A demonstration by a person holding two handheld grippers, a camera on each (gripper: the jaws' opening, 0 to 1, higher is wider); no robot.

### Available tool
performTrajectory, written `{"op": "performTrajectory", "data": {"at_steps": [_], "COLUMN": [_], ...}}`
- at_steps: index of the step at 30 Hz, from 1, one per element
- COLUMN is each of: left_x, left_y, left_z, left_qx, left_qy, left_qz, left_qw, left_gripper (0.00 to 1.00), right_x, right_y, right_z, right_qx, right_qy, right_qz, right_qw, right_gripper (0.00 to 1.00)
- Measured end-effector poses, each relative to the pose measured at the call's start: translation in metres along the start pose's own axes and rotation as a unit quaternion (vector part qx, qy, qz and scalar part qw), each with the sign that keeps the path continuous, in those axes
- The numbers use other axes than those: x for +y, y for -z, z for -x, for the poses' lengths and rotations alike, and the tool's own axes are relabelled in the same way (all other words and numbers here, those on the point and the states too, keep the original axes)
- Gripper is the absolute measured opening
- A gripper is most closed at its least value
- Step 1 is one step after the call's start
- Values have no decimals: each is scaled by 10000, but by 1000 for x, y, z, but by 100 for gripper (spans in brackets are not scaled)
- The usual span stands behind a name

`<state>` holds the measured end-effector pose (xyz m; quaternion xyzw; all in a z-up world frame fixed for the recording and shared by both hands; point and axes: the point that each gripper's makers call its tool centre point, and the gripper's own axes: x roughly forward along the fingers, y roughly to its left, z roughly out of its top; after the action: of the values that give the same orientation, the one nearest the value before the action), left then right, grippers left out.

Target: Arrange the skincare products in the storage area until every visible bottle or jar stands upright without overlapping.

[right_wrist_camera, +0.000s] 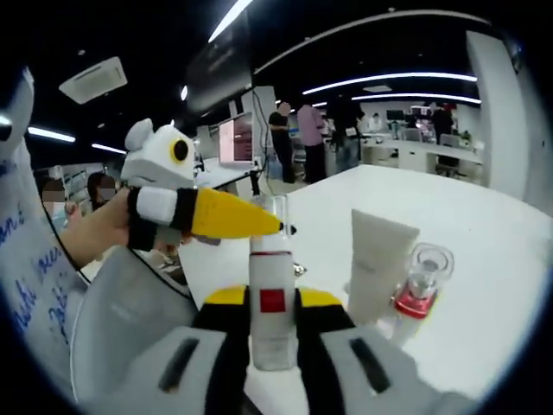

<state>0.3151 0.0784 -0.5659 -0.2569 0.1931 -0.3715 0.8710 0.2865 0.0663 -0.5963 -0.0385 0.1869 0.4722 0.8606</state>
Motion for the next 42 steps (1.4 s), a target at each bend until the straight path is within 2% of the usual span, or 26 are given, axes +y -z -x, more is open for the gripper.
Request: {"op": "performTrajectory", "data": {"at_steps": [4, 13, 25, 29, 34, 38, 42], "left_x": [3, 11, 17, 16, 13, 6, 5], "left_y": [2, 6, 18, 24, 29, 30, 32], "left_z": [-2, -6, -10, -12, -13, -14, -15], "left_qx": [-13, 1, 437, 681, 958, 1130, 1263], "left_qy": [-21, -82, -85, -39, 93, 360, 545], "left_qz": [178, 468, 389, 142, -402, -1052, -1392], "left_qw": [9998, 9989, 9983, 9976, 9945, 9874, 9807], "left_gripper": [21, 18, 17, 17, 16, 16, 16], "right_x": [-1, -3, -4, -4, -1, 1, 2], "right_y": [0, 4, 18, 25, 31, 32, 34], "right_z": [-3, -8, -15, -17, -18, -16, -14], "right_qx": [47, 117, 381, 596, 673, 700, 800], "right_qy": [81, 157, 178, 168, -3, -203, -370], "right_qz": [87, 52, 72, 255, 400, 488, 607], "right_qw": [9999, 9998, 9991, 9978, 9969, 9961, 9943], "right_gripper": [19, 19, 19, 20, 21, 22, 22]}}
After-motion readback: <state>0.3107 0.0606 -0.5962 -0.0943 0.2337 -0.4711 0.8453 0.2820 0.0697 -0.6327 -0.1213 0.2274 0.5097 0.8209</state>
